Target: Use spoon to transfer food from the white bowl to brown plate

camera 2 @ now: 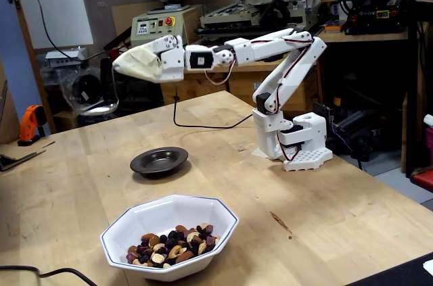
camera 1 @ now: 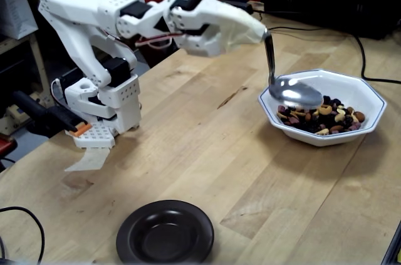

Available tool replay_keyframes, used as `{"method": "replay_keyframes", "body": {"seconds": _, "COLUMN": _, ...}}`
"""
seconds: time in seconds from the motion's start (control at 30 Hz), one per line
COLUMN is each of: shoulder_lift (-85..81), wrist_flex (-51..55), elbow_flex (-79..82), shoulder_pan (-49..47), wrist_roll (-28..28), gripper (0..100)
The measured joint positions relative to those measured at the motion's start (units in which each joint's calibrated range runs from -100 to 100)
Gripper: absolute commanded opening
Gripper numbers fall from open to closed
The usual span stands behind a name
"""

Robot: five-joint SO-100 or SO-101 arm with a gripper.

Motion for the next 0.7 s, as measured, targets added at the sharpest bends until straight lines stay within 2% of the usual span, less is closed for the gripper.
{"method": "replay_keyframes", "body": {"seconds": 0.33, "shoulder_lift": 0.0, "wrist_flex": -16.2, "elbow_flex": 24.7, "shoulder_pan": -5.7, "wrist_roll": 0.0, "gripper": 4}}
{"method": "replay_keyframes", "body": {"seconds": 0.5, "shoulder_lift": 0.0, "wrist_flex": -21.8, "elbow_flex": 26.0, "shoulder_pan": -7.8, "wrist_roll": 0.0, "gripper": 4}}
{"method": "replay_keyframes", "body": {"seconds": 0.7, "shoulder_lift": 0.0, "wrist_flex": -22.9, "elbow_flex": 26.1, "shoulder_pan": -8.1, "wrist_roll": 0.0, "gripper": 4}}
